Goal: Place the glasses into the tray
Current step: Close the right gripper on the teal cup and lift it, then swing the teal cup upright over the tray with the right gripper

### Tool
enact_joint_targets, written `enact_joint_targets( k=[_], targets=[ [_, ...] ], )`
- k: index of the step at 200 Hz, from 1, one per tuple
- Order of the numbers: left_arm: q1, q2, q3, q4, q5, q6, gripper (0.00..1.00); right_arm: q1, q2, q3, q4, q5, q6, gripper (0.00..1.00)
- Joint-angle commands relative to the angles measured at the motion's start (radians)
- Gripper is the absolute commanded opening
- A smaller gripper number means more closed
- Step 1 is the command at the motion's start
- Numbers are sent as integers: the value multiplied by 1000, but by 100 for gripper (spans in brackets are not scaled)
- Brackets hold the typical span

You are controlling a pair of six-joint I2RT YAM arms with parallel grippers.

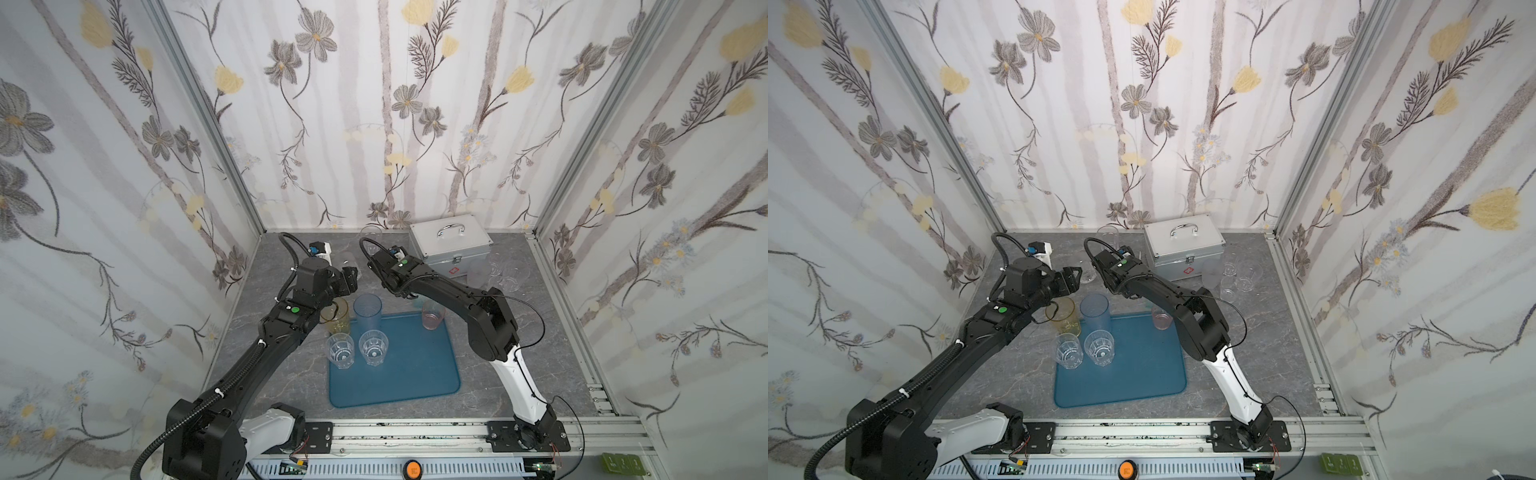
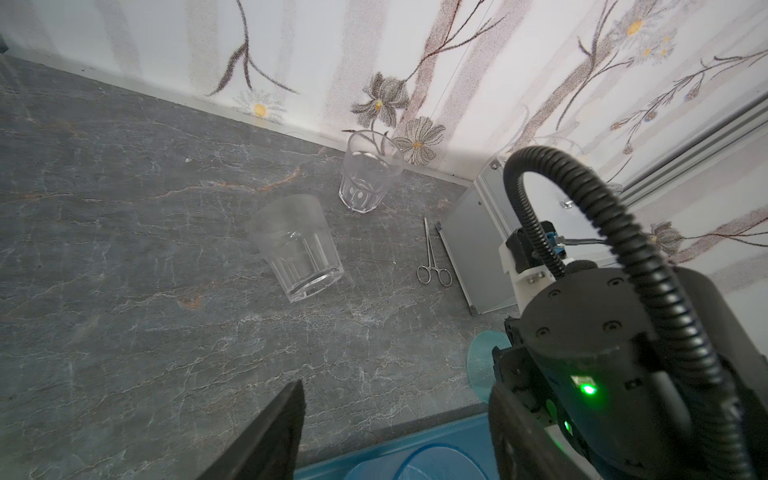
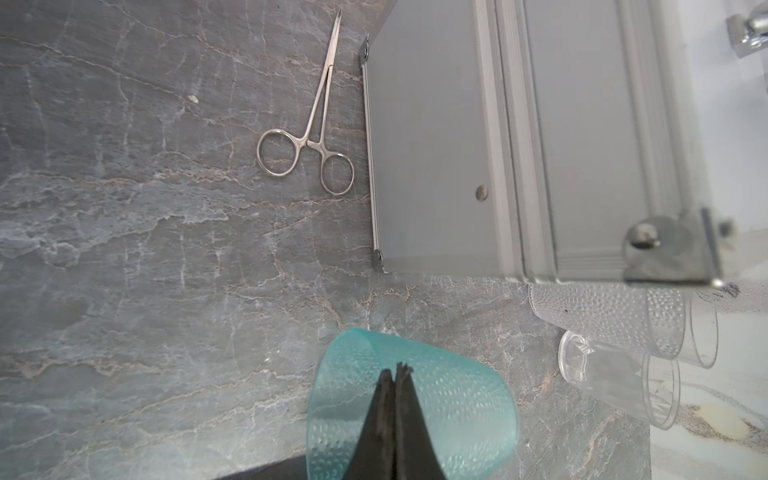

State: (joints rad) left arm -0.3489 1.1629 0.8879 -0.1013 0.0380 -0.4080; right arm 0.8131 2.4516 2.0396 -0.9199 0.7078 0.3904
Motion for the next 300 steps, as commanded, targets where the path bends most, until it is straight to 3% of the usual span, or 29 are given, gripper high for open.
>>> enact_joint_targets(
  k=[1, 19, 54, 123, 188, 203, 228, 300],
  targets=[
    [2, -2, 2, 31, -13, 0, 72, 1, -29, 4, 4, -61, 3, 23],
    [2, 1, 2, 32, -14, 0, 72, 1, -20, 1, -28, -54, 39, 41],
    [4, 9, 0, 35, -5, 4, 73, -11, 9, -24, -25, -51, 87, 49],
    [13, 11, -6, 40, 6, 17, 73, -24, 103, -20, -89, 63, 111, 44],
    [26, -3, -15, 43, 9, 28, 73, -28, 109, -12, -122, 136, 96, 25],
    [28, -8, -19, 45, 10, 28, 73, -28, 96, -9, -141, 120, 90, 29],
    [32, -9, -29, 46, 12, 29, 73, -20, 68, -8, -173, 110, 85, 44],
    [48, -12, -41, 58, 30, 44, 74, -37, 60, -56, -232, 145, 112, 43]
  ],
)
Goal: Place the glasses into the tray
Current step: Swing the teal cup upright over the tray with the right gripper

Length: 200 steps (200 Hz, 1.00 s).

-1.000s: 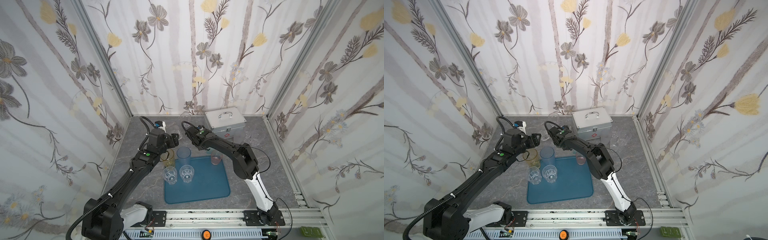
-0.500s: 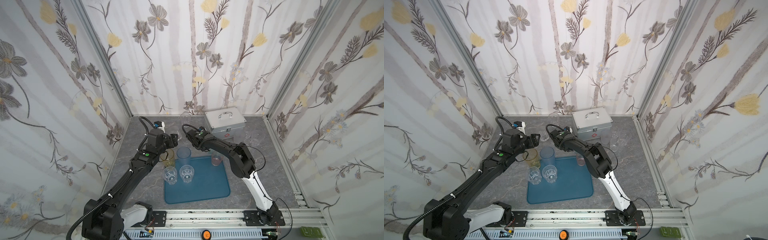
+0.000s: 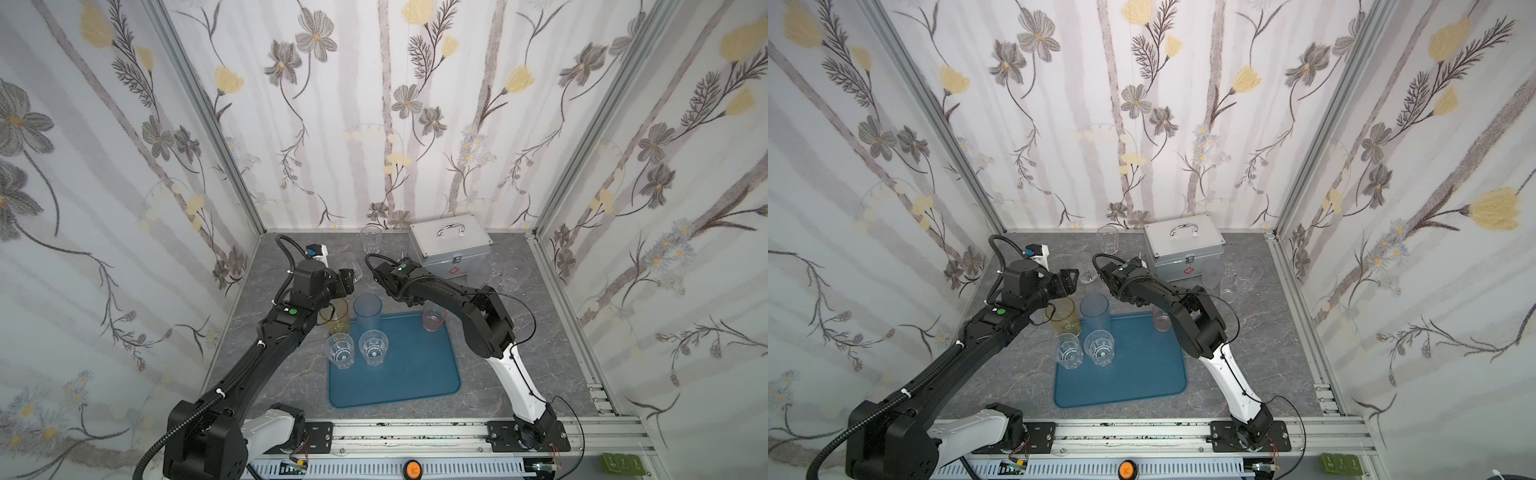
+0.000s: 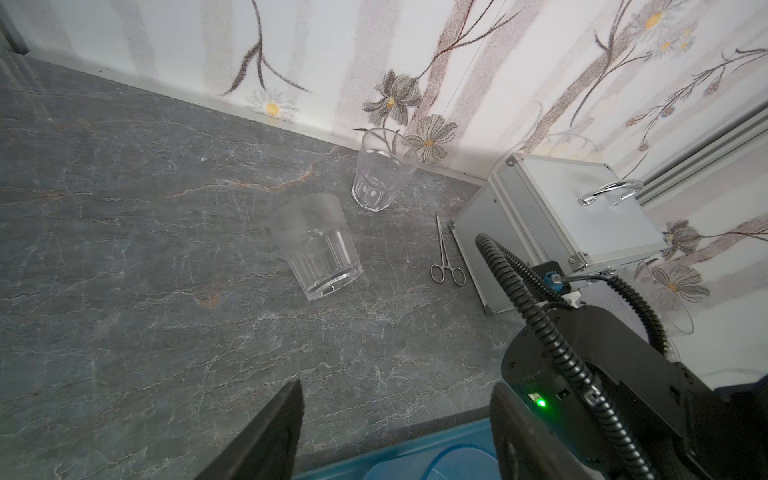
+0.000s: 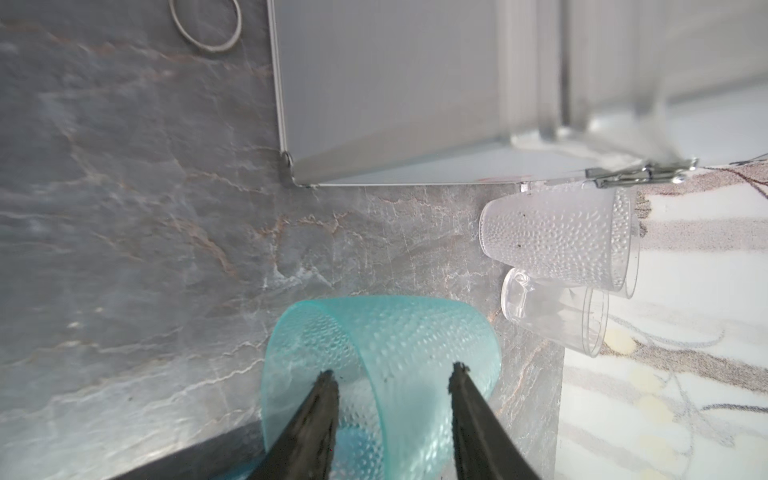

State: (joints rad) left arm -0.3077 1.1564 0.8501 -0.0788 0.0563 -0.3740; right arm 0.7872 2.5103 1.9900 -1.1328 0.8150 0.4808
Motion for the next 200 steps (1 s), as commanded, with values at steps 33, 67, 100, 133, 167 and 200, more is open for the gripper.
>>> enact_joint_targets(
  k=[33, 67, 100, 133, 167, 200],
  targets=[
    [16, -15, -11, 39, 16, 14, 74, -25, 1, -13, -13, 46, -1, 31],
    [22, -22, -19, 42, 25, 13, 74, -32, 3, -17, -17, 68, -18, 13],
    [26, -33, -23, 42, 26, 17, 74, -32, -60, -19, -11, 103, -46, 6],
    [27, -38, -22, 42, 28, 10, 74, -34, -153, -22, -39, 145, -77, 4],
    [28, -42, -18, 40, 17, -4, 75, -27, -300, -16, -58, 105, -100, 2],
    [29, -44, 4, 37, 3, -14, 80, -15, -441, -34, -9, -141, -107, 1]
  ],
)
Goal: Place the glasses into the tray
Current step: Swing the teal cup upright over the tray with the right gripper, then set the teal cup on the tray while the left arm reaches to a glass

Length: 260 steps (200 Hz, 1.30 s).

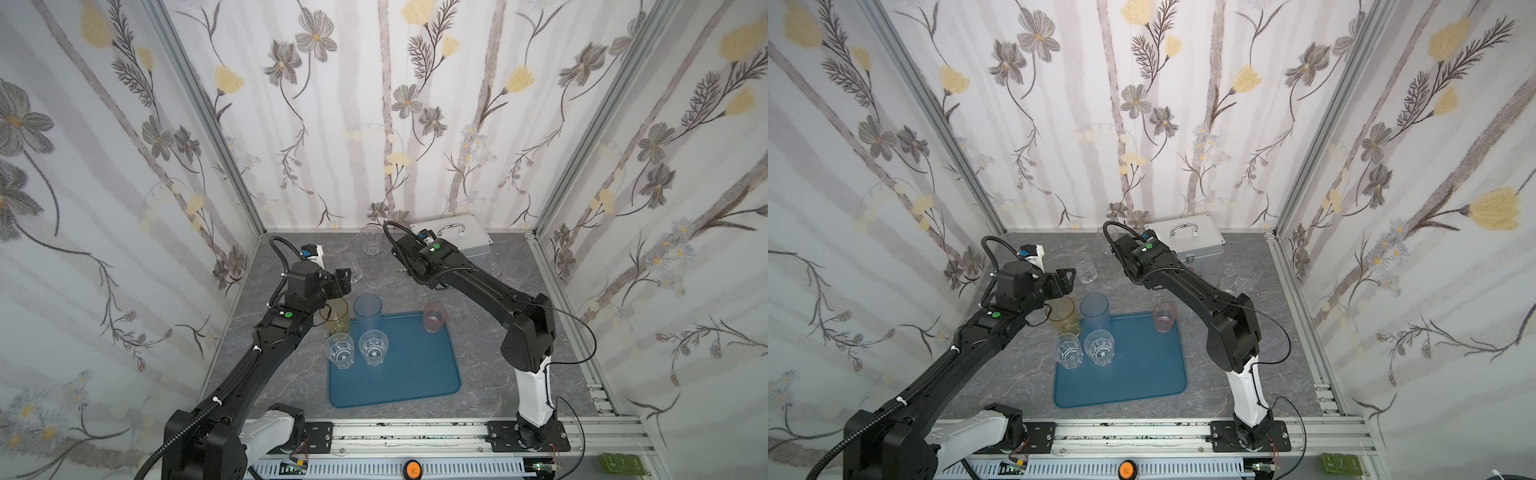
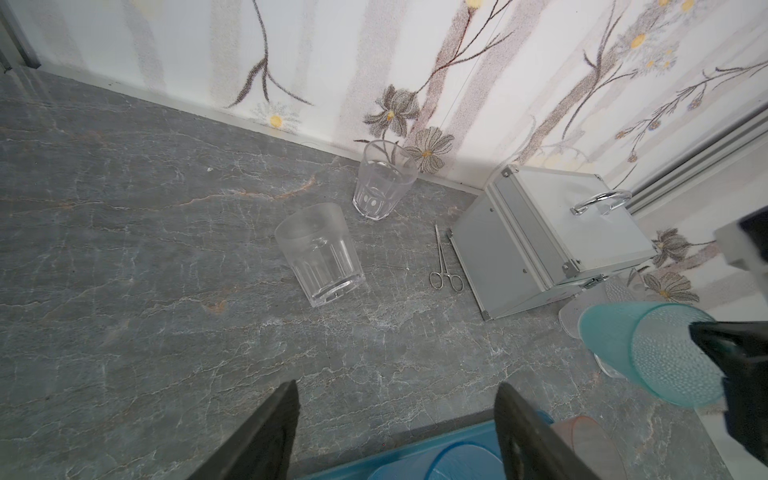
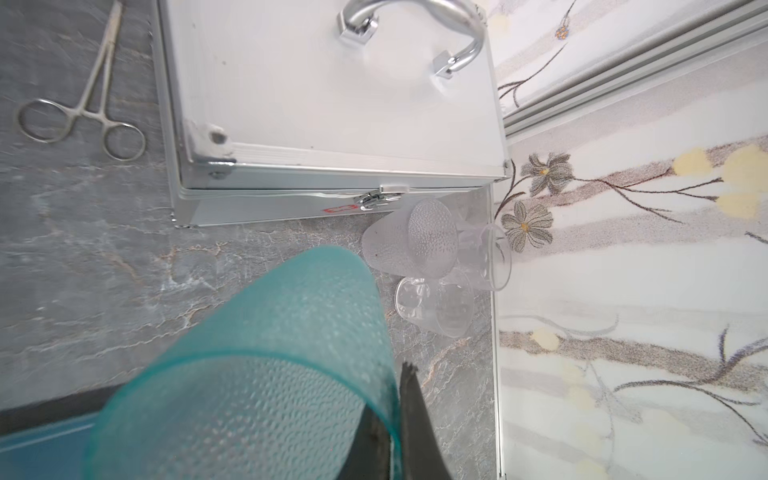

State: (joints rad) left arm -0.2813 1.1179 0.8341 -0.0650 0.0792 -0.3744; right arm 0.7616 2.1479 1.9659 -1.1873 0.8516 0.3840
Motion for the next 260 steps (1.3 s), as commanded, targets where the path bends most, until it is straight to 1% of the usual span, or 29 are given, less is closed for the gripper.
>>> enact_joint_targets(
  k=[1, 13, 17, 29, 43, 47, 49, 54, 67, 103, 127, 148, 182, 198, 230, 260],
  targets=[
    [2, -7, 20, 23, -20, -14, 80, 11, -83, -11, 47, -190, -10, 1],
    [3, -7, 26, 18, -25, -15, 85, 18, -128, -25, 77, -305, -10, 1],
    [3, -7, 29, 15, -25, -14, 86, 23, -148, -37, 95, -360, -8, 1],
    [4, -8, 37, 4, -30, -8, 88, 40, -188, -74, 133, -452, 6, 1],
    [7, -7, 49, -15, -47, 6, 90, 53, -220, -119, 164, -507, 26, 0],
    [8, -6, 52, -20, -53, 10, 93, 52, -226, -134, 174, -520, 31, 0],
    [8, -6, 53, -23, -56, 12, 94, 76, -230, -144, 180, -528, 34, 0],
    [11, -6, 55, -30, -65, 16, 99, 90, -242, -171, 199, -542, 37, 0],
    [21, -4, 61, -42, -70, 36, 100, 104, -260, -239, 249, -579, 49, 0],
    [69, -13, 60, -52, -92, 42, 100, 113, -281, -389, 359, -609, 69, 0],
    [120, -6, 62, -50, -18, 36, 100, 113, -273, -449, 420, -639, 67, 0],
    [141, 3, 65, -50, 25, 35, 100, 112, -249, -494, 462, -642, 60, 0],
    [145, 14, 72, -50, 27, 35, 99, 101, -202, -513, 484, -620, 40, 0],
    [145, 20, 77, -50, 27, 37, 97, 91, -189, -512, 484, -606, 26, 0],
    [145, 35, 87, -52, 28, 41, 92, 73, -167, -494, 462, -617, 3, 0],
    [145, 58, 97, -58, 22, 51, 89, 73, -149, -472, 430, -624, -15, 4]
  ],
)
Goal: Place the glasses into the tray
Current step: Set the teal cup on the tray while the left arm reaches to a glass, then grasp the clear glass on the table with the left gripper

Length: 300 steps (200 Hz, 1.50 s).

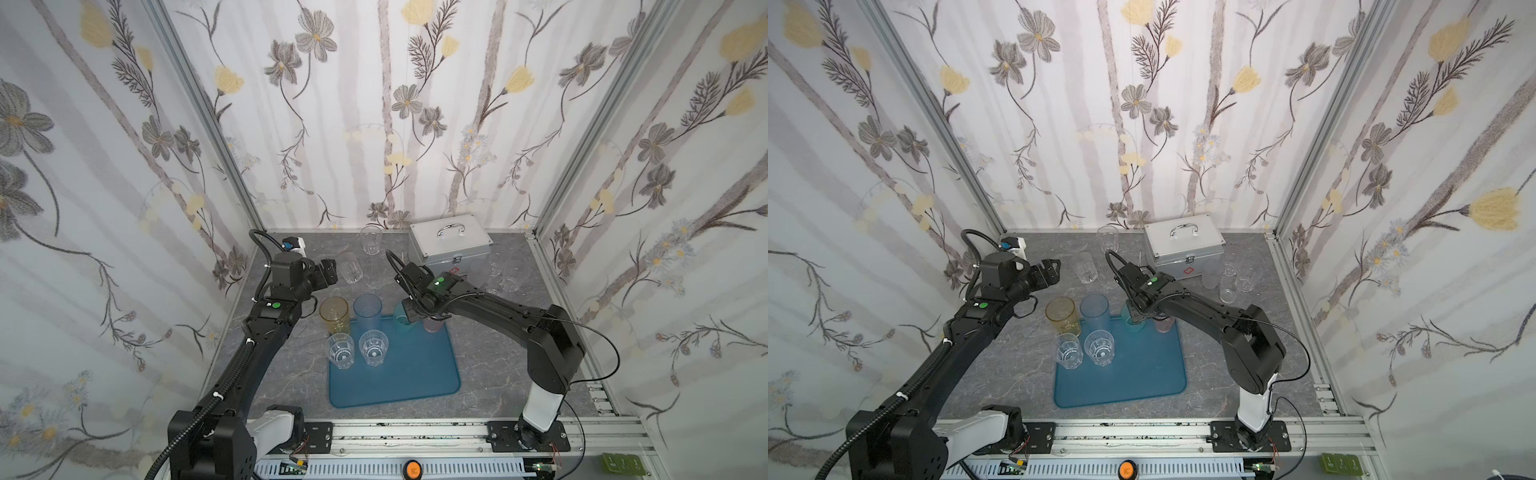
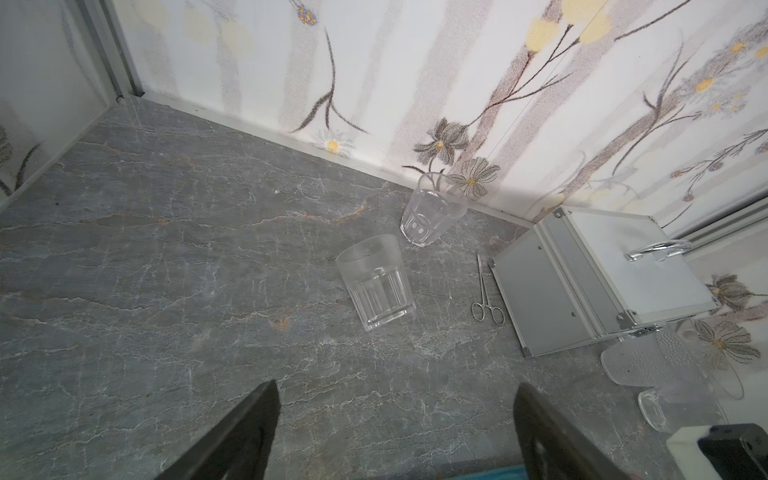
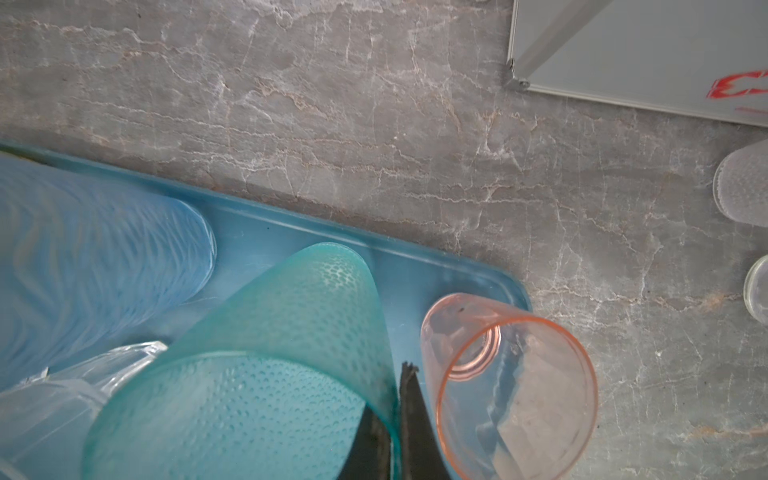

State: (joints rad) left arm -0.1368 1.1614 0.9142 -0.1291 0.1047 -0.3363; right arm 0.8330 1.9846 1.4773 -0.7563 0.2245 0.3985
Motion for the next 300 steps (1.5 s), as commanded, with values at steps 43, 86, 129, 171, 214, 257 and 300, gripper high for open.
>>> enact_joint_targets(
  k=[43, 86, 129, 171, 214, 257, 300],
  targets=[
    [0, 72, 64, -9, -37, 45, 86, 4, 33, 71, -46, -4, -43, 25],
    [75, 249, 178, -33, 90, 54, 76, -4, -13, 164, -107, -26, -56, 45],
    [147, 512, 365, -33, 325, -20, 66, -55, -32, 225, -118, 33, -55, 47],
    [148, 781, 572, -34, 479, 71, 73, -59, -17, 225, -102, 64, -50, 48],
    [158, 955, 700, -35, 557, 179, 73, -59, -14, 209, -86, 42, -54, 48],
    [164, 1054, 789, -52, 670, 208, 70, -61, -7, 196, -76, 42, -65, 48],
    [162, 1117, 833, -118, 682, 245, 63, -64, -1, 201, -66, 33, -66, 48]
  ],
)
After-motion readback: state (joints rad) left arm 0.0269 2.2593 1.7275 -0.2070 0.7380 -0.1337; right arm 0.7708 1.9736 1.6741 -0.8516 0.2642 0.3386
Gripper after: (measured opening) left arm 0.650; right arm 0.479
